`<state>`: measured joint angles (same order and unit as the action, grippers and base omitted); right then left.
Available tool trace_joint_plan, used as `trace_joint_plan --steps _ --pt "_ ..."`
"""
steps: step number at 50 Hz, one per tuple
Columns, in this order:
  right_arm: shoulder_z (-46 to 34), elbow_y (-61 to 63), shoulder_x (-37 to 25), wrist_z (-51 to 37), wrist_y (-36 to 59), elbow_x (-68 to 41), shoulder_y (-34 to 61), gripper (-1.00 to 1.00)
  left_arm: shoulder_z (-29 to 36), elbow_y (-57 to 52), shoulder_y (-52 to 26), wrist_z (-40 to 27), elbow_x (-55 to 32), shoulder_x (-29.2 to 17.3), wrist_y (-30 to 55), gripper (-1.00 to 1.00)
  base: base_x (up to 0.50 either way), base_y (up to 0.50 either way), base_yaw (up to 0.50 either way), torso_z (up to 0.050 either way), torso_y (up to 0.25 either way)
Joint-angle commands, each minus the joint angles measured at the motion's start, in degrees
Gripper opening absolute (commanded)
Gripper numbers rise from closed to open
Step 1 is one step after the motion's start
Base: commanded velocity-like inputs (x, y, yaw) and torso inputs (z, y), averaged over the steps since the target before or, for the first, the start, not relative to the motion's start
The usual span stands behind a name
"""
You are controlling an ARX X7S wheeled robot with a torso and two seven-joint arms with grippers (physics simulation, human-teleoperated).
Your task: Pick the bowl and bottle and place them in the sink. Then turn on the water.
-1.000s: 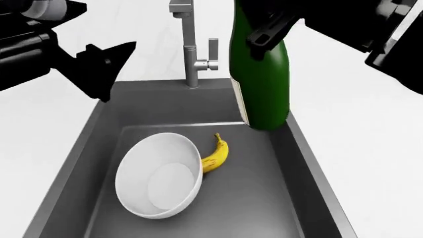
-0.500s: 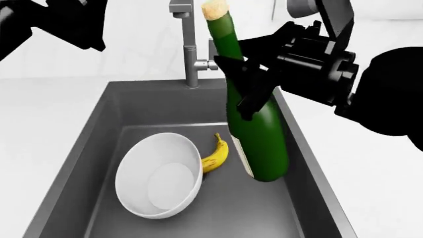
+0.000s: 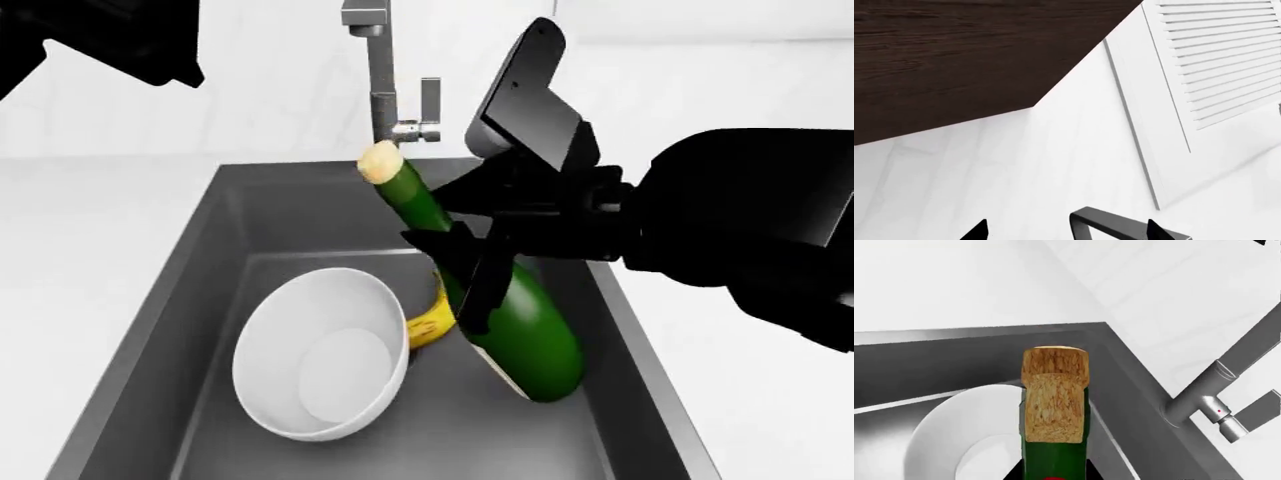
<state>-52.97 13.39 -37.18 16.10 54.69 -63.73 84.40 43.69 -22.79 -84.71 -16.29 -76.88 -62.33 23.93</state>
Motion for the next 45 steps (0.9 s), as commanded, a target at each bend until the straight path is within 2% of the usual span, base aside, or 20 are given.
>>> trace_joint_plan --steps 1,26,27,31,36,45 --pt "-2.0 -0.3 1.0 3.1 1.0 1.7 1.4 -1.00 -0.3 -0.3 0.6 -0.3 0.2 0.0 -0.6 1.00 0.00 0.00 0.00 0.000 0.000" --pt "-7.5 -8.3 10.0 8.5 0.6 6.5 4.6 -1.00 -0.9 -0.5 1.5 -2.8 0.9 0.3 -1.7 1.00 0.00 0.00 0.00 0.000 0.001" --pt "-7.4 -9.2 10.4 8.2 0.8 6.3 4.6 1.00 -1.0 -0.4 1.5 -2.8 0.3 0.3 -1.5 1.00 0.00 0.00 0.00 0.000 0.000" --pt "-7.2 -9.8 11.0 9.2 0.1 6.2 4.8 1.00 -1.1 -0.3 1.7 -3.0 0.5 0.3 -1.8 1.00 0.00 0.00 0.00 0.000 0.000" --pt "-3.9 -11.3 11.9 7.5 -0.6 4.1 5.3 1.00 -1.4 -0.3 1.5 -3.2 -0.4 0.3 -1.7 1.00 0.00 0.00 0.00 0.000 0.000" --pt "0.0 -17.0 12.9 2.5 -5.1 7.1 5.8 1.00 -2.0 -1.2 2.0 -4.7 -0.8 0.0 -2.3 1.00 0.00 0.00 0.00 0.000 0.000"
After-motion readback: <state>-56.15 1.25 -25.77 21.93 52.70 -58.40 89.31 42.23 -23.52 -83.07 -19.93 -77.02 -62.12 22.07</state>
